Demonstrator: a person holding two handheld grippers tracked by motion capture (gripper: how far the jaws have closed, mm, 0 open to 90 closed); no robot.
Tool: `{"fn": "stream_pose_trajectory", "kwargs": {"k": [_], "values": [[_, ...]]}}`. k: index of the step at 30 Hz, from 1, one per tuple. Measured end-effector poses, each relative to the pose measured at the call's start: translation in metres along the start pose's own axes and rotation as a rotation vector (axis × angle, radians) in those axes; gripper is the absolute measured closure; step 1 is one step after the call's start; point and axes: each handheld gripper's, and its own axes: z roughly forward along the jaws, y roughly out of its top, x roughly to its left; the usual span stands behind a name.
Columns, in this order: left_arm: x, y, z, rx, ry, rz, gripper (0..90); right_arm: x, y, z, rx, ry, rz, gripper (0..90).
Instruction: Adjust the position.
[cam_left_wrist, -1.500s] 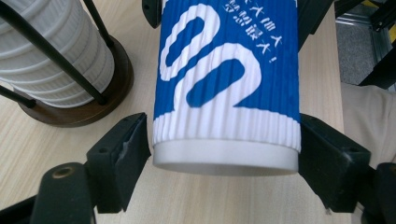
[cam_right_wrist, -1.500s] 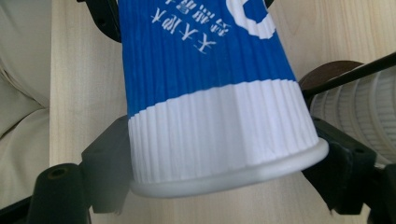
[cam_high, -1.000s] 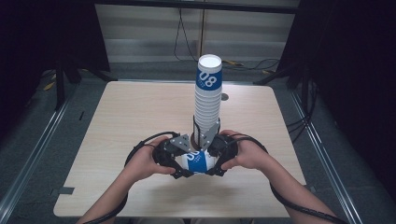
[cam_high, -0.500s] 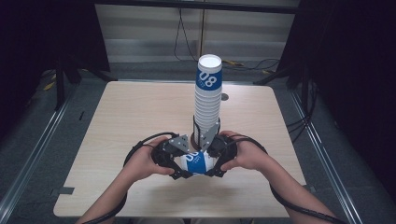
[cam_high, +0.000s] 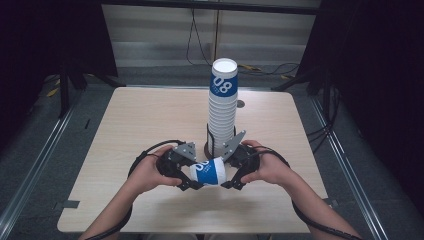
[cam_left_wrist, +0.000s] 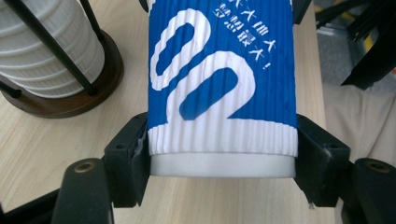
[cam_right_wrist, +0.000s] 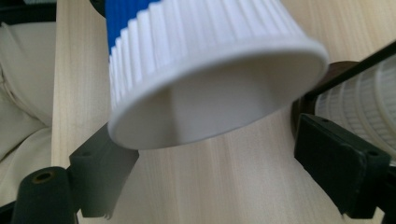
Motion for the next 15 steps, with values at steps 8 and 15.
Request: {"fn": "stream_pose_trajectory", "kwargs": {"k": [8,15], "values": [[0.002,-0.001,-0.005,-0.057,-0.003,-0.029,30.1,-0.001,-0.016,-0.008,-0.164,-0.007,0.063,13.3],[0.003,-0.001,-0.008,-0.05,-0.002,-0.031,30.0,-0.001,-0.024,-0.007,-0.262,0.001,0.113,13.3]]}}
